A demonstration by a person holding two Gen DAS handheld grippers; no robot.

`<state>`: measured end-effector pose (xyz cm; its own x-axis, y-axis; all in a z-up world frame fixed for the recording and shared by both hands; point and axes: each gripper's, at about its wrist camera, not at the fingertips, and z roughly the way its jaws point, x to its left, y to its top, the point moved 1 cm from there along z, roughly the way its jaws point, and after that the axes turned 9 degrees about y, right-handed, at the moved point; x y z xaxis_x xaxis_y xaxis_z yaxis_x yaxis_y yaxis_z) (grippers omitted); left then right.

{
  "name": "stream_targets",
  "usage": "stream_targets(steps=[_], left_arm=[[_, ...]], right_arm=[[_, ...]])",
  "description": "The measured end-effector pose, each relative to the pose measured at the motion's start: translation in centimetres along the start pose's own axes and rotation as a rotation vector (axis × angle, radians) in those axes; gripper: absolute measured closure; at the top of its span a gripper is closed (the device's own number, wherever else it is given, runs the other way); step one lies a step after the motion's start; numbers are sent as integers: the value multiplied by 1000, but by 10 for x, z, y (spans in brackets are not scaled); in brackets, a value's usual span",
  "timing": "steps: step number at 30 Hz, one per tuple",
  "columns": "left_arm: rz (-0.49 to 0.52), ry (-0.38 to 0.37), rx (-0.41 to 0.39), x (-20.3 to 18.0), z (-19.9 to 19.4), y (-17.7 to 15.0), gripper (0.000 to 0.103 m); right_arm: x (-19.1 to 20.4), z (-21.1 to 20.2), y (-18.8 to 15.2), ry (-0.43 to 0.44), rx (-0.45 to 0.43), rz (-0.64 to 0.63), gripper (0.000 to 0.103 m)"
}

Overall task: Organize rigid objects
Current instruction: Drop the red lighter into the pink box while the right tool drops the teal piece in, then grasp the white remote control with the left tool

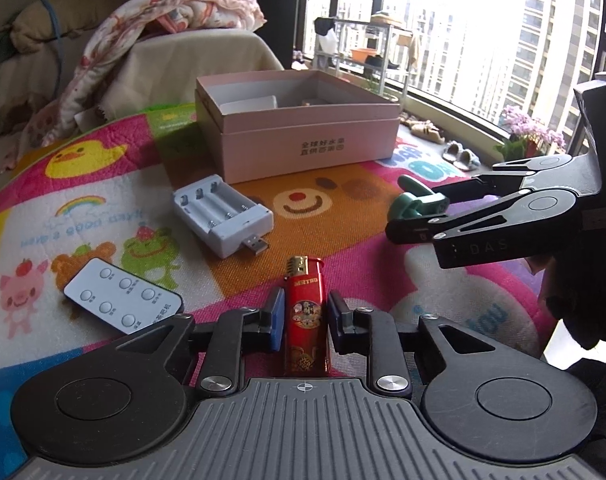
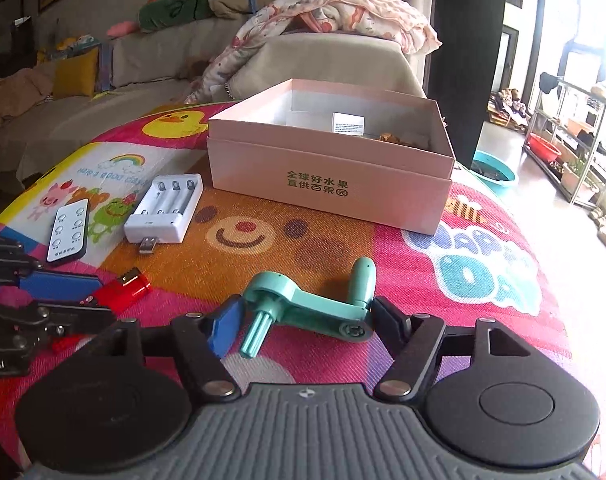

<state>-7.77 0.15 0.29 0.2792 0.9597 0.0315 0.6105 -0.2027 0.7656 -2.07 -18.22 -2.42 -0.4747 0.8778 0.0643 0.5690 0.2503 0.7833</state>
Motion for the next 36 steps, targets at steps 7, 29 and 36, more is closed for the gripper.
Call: stream_targets(steps=[7,29,36], left_arm=[[-5,-71,-256,11,-34,113,77],[-237,-71,-84,70,127,179,76],[-244,117,-192,101,37,124,76]], right_arm=[[-28,-64,51,-101,-250,-48,33],[-63,39,122,-79,-182,-65,24],[-30,5,73,-86,-212,-150,17]])
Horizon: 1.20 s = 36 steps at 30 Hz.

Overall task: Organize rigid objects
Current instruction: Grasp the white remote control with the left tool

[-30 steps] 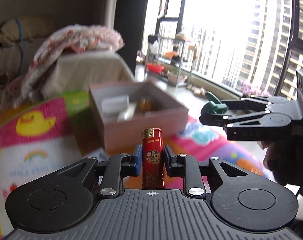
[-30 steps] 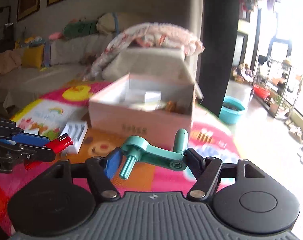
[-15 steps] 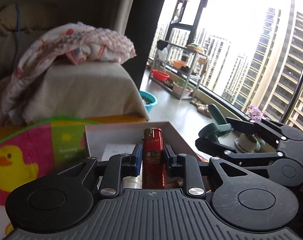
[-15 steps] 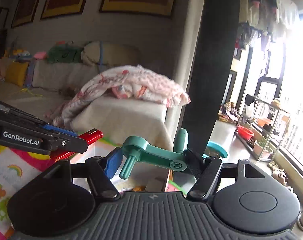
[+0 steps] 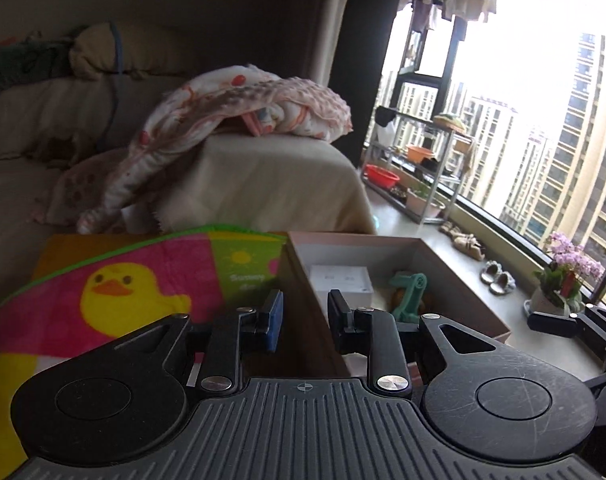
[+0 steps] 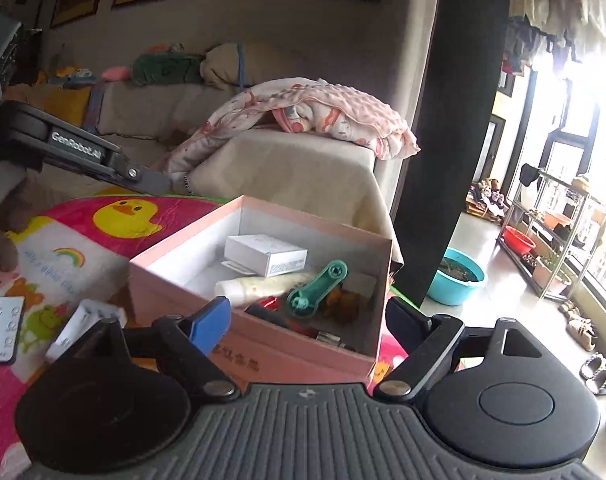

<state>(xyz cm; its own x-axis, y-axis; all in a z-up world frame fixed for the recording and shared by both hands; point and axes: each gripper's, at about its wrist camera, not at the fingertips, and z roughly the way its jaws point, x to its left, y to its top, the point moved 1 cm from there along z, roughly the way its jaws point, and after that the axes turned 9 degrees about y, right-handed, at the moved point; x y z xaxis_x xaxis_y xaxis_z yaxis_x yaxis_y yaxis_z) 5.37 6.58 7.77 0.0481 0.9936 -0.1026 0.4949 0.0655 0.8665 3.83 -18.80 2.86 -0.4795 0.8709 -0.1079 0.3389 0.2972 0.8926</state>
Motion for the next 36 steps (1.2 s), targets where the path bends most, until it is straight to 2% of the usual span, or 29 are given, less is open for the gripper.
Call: stream_targets(steps=[3,5,9,13,17,23,26,29,31,34,36], left_arm=[[-33,114,66,30,-32,-33,76],[-75,154,138,48,-47,-56,76],[-197,190,254,72,-69,-92,76],[-240,178,310,70,-72,-108,76],[-220,173,298,56,-58,-104,76],[-158,171,285,32,-36,-98,74],[-162,164,281,31,-33,-97,74],[-163,158,275,31,-33,-98,74],[-162,151,272,32,-33,-99,74],[-165,144,265,33,-34,-100,74],[-168,139,263,34,-35,-101,74]], right_arm=[[12,-10,-19,64,61,37,17],[20,-11,-32,108,102,81,17],[36,-8,-50,146,154,119,17],[40,4,-56,131,205,145,17],[33,9,-58,126,229,188,14],[35,10,-58,133,240,177,8],[36,11,-56,132,244,179,8],[40,13,-49,206,231,197,8],[50,19,-39,267,221,208,10],[67,34,-22,348,211,218,19],[80,49,-15,389,222,202,30]])
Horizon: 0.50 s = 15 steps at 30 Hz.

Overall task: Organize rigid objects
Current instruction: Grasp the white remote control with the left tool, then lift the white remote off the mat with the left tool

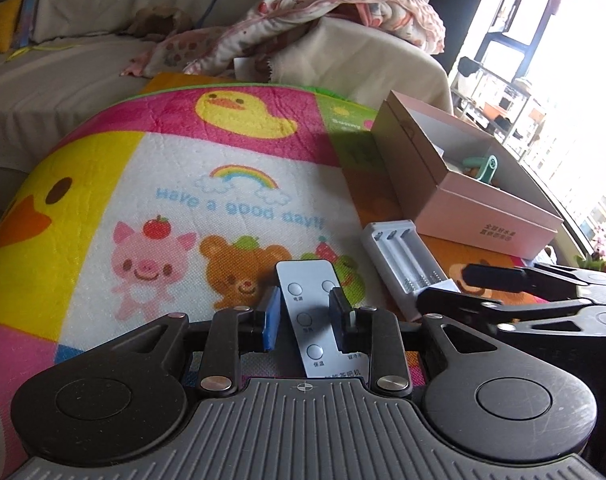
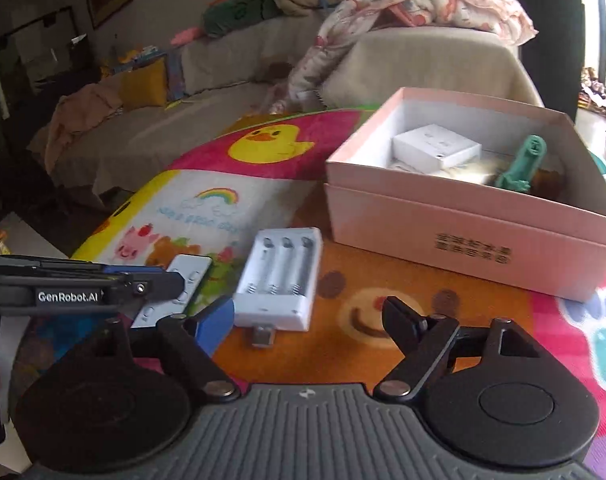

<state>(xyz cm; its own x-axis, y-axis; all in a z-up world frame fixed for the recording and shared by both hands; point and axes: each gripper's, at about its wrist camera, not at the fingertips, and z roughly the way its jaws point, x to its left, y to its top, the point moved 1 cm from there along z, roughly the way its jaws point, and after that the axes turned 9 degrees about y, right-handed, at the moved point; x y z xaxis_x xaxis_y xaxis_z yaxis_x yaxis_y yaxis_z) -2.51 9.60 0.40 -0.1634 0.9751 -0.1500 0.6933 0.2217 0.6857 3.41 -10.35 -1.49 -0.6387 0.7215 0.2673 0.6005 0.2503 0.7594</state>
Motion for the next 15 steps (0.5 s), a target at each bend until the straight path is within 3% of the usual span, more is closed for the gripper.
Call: stream_targets(steps=[2,3,4,6,7,13,14,15], left_arm=[[-2,-6,-1,1,0,-1,74],[-2,-8,-2,1,-1,-1,74],[-2,-10,-3,1,-1,-1,74],[-2,-13,-7,2,-1,-2,74],[-2,-13,-9,2,-1,-2,74],[-6,-14,-14,2,-1,-3,74],[-6,-14,-15,2,-2,-3,74],[-5,-15,-15,2,-2,-4,74]], right_arm=[[7,12,4,5,7,-32,36],[11,14,5,8,0,-52,49],[15,12,6,14,-4,-72,55],[23,5,6,-16,-10,-122,81],[25,0,4,-27,-9,-145,83],[21,-25,-10,-59,8,-177,80],[21,-26,-10,-63,2,-178,67],[22,-26,-10,-64,-7,-177,48]])
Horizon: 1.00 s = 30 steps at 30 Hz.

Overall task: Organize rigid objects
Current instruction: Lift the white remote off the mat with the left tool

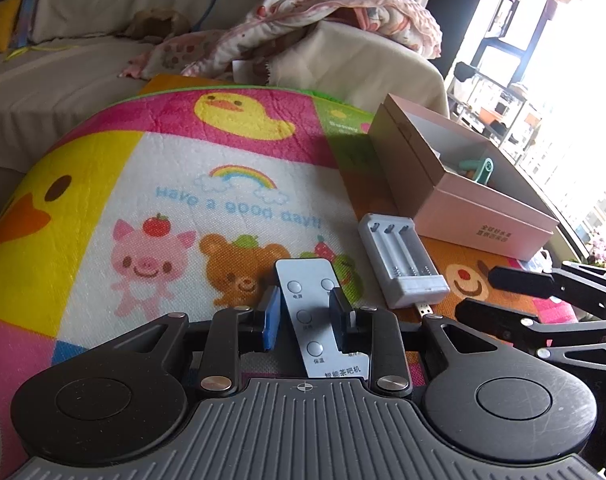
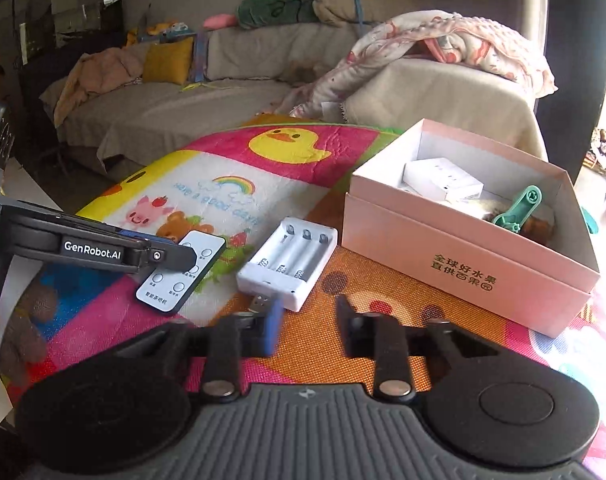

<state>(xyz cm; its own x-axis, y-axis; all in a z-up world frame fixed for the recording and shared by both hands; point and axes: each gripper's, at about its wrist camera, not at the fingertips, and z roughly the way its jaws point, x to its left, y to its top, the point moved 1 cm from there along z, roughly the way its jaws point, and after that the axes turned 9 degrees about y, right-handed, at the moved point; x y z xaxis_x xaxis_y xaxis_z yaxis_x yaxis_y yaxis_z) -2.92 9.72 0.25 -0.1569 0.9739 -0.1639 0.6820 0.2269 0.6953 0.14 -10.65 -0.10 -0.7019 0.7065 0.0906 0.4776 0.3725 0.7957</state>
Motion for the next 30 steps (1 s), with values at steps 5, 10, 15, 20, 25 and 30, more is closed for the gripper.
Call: stream_targets(steps=[5,10,15,20,25,30], left_arm=[[-11,-13,-2,3,-3,-3,74],[-12,-20,-14,4,-5,-6,74],[-5,-13,-15,2,-5,-6,74],[8,2,-13,-2,-5,-5,73],[28,19,-5,-8,-4,-3,73],[58,27,5,-18,-6,-1,73]], right_arm=[[8,20,10,22,-19,33,38],[11,48,17,-16,22,23,51],[10,23,2,5,29,-22,55],[-10,-17,-30,-48,48,-45,54],[-43,-45,-54,-219,58,-20,30],[-74,-52,-67,-226,13,156,12]])
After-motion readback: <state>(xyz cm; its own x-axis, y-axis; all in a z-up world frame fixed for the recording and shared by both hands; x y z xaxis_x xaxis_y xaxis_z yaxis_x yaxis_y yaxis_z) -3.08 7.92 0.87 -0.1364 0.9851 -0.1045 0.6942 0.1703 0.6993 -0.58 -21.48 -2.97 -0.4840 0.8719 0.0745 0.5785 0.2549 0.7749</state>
